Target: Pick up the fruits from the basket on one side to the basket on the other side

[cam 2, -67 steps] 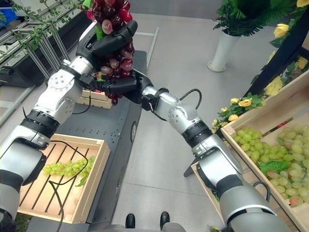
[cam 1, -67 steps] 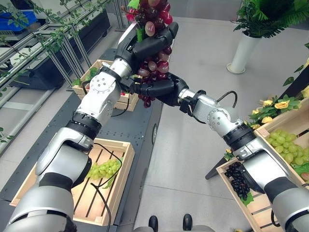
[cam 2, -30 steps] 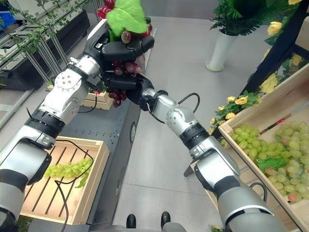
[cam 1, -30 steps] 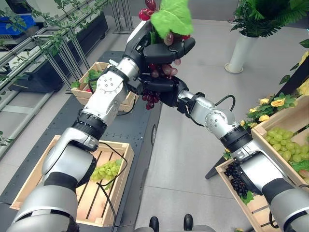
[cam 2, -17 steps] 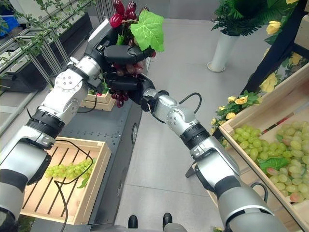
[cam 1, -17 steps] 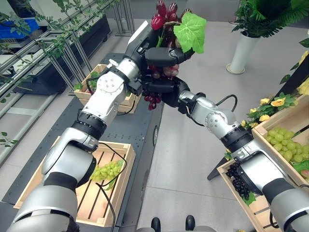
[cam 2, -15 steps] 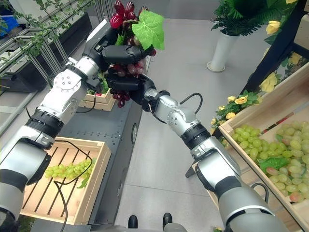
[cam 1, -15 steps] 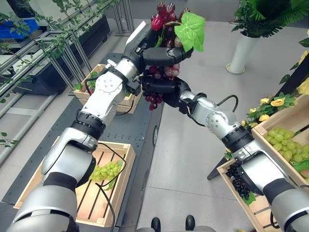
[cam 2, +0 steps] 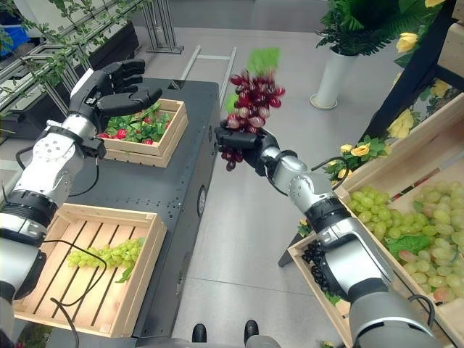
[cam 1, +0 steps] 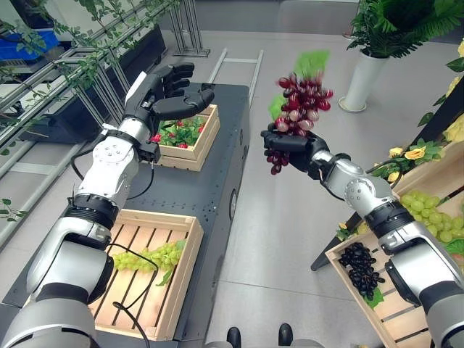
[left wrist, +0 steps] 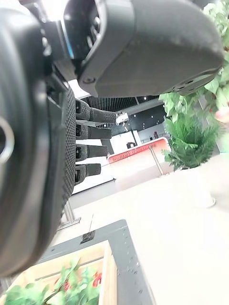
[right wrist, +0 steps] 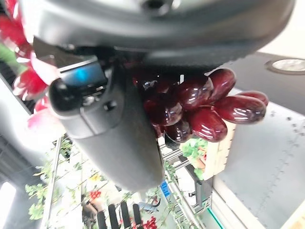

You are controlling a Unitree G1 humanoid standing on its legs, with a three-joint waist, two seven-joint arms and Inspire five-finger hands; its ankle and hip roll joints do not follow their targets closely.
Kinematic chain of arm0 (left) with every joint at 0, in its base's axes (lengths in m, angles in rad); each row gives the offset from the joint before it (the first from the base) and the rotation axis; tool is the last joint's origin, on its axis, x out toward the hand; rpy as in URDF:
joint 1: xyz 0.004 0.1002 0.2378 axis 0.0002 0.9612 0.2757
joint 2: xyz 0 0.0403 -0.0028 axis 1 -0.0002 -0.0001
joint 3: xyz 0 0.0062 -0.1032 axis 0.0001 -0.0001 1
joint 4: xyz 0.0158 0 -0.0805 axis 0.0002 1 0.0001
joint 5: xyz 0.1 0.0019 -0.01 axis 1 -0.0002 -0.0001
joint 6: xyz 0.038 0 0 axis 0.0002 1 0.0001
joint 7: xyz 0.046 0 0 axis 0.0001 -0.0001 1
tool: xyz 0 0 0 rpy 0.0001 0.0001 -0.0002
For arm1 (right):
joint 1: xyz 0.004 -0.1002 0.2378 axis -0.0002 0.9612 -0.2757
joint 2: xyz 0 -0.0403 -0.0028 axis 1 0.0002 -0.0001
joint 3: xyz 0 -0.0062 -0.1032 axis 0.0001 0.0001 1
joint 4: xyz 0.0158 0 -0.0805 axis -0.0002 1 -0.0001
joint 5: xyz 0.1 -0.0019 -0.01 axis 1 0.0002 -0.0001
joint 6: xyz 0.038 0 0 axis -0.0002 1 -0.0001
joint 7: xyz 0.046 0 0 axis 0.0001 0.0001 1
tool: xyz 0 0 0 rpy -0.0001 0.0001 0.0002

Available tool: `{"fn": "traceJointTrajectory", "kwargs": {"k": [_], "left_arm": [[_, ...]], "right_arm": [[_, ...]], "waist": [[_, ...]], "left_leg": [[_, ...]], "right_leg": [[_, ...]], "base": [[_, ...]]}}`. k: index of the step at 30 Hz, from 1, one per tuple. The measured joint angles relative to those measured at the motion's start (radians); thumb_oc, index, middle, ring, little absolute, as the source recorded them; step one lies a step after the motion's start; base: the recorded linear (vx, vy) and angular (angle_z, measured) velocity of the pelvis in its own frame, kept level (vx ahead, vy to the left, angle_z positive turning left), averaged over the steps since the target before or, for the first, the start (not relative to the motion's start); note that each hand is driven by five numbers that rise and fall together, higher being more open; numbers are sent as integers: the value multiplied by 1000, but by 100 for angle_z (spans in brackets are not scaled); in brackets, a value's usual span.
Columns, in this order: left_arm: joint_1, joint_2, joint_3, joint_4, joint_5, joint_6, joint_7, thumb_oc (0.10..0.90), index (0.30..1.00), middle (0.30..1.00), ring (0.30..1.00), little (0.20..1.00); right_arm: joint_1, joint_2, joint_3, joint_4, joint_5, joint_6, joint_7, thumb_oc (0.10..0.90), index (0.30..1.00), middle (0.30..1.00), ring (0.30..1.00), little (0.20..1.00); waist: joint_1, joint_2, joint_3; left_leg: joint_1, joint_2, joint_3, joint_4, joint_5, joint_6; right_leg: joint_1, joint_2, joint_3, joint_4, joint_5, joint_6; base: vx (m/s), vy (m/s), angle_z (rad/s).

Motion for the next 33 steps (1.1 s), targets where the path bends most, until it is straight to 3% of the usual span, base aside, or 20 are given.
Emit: {"fn": "traceJointTrajectory", "kwargs": {"k": [9,12,13,21,28,33], "left_arm": [[53,5,3,0,0,0,-19,800,900,900,900,900],[135,-12,52,-16,-33,-1,-46,800,900,900,900,900],[190,-37,103,-38,-66,-2,-67,800,900,900,900,900],[478,-190,186,-79,-111,-13,-127,800,900,900,900,900],[694,-332,187,-92,-66,-12,-119,800,900,900,900,900],[793,-358,173,-89,24,-13,-64,800,900,900,900,900]], "right_arm": [[76,0,0,34,-38,0,18,400,300,300,300,300],[112,0,-18,13,-82,-1,21,400,300,300,300,300],[144,1,-41,-5,-89,-3,24,400,300,300,300,300],[318,8,-70,-113,-229,-22,41,400,300,300,300,300],[517,12,-114,-168,-320,-38,73,400,300,300,300,300],[652,18,-145,-170,-364,-59,80,400,300,300,300,300]], "waist": [[-5,0,0],[-7,0,0],[-5,0,0],[-4,-2,-1],[-7,-15,-4],[-24,-25,-3]], "left_leg": [[2,0,5,0,0,0],[3,0,13,0,0,0],[3,0,14,0,0,0],[5,-4,27,-1,-3,3],[12,-3,61,-1,-7,7],[16,-3,96,-6,-11,9]], "right_leg": [[0,2,3,0,1,0],[-1,2,6,0,2,1],[-2,1,7,0,2,1],[-10,3,36,0,10,4],[-16,3,71,0,18,9],[-28,5,93,-1,25,13]], "base": [[4,-1,-1],[1,-12,-4],[0,0,0],[-1,9,-8],[8,23,-15],[-23,30,-20]]}}
